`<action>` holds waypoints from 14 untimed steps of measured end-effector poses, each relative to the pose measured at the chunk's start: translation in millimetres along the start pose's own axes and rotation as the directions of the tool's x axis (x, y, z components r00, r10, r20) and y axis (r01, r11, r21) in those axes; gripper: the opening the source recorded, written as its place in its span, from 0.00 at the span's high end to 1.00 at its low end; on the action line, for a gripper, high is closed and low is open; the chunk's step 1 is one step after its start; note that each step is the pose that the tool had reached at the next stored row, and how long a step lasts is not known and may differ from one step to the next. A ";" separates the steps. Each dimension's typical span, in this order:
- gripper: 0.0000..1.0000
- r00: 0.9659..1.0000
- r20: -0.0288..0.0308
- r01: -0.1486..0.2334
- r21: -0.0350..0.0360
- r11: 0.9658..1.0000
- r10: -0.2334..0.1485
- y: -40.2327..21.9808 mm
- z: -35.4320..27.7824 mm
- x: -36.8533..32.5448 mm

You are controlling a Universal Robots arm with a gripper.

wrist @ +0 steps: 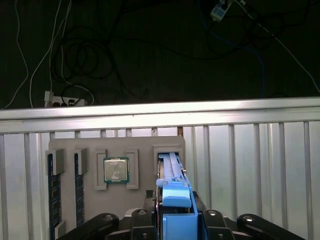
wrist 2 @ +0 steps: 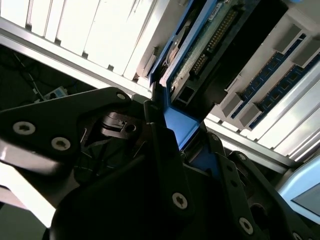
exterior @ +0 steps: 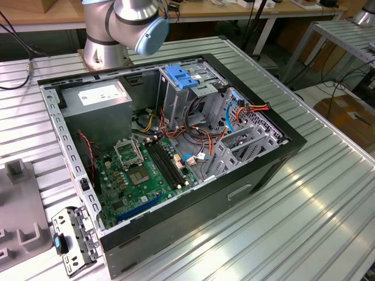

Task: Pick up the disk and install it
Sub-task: 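Pick up the disk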

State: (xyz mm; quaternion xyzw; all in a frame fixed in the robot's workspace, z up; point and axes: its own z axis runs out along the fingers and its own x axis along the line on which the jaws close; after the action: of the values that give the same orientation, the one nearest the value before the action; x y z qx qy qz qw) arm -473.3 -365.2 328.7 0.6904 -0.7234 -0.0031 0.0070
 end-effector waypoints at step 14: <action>0.63 1.000 -0.006 0.000 0.000 1.000 0.000 0.3 -17.7 0.1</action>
State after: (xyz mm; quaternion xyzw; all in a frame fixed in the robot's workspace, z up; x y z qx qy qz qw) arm -473.3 -365.2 346.4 0.6903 -0.7234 -0.0009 0.0092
